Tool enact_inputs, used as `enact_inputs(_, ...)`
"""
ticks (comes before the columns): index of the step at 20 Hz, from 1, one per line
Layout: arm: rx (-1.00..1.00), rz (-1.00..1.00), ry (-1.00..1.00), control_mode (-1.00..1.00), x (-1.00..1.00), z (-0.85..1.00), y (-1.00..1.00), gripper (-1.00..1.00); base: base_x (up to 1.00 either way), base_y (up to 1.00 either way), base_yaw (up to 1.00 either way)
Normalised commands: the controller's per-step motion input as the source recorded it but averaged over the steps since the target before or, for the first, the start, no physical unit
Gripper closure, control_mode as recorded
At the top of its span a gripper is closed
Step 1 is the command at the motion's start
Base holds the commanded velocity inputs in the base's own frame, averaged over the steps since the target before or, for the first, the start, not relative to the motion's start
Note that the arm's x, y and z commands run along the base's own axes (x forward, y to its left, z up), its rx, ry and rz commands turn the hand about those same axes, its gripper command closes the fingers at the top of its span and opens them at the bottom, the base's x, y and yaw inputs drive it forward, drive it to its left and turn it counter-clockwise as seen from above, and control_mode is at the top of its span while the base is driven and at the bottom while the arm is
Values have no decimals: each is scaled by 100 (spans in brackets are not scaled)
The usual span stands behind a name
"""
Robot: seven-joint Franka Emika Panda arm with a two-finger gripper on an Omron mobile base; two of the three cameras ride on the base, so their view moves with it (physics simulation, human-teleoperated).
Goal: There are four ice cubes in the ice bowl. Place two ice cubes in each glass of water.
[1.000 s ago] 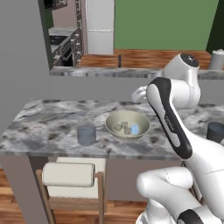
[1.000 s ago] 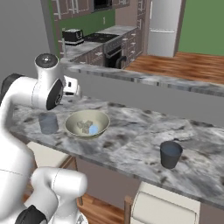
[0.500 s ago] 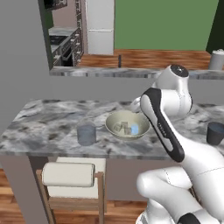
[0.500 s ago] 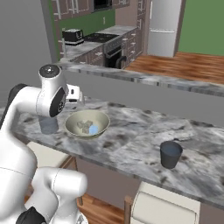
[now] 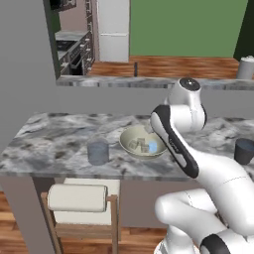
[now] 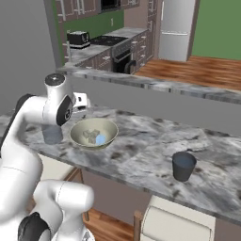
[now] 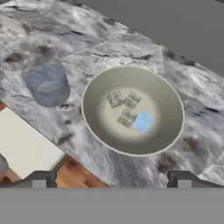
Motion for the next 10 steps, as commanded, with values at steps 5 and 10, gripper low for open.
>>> enact_inputs(5, -12, 30, 4, -100, 27, -19, -7, -100, 0, 0, 0)
enact_inputs(10, -13, 13, 10, -100, 6, -47, 7, -100, 0, 0, 0)
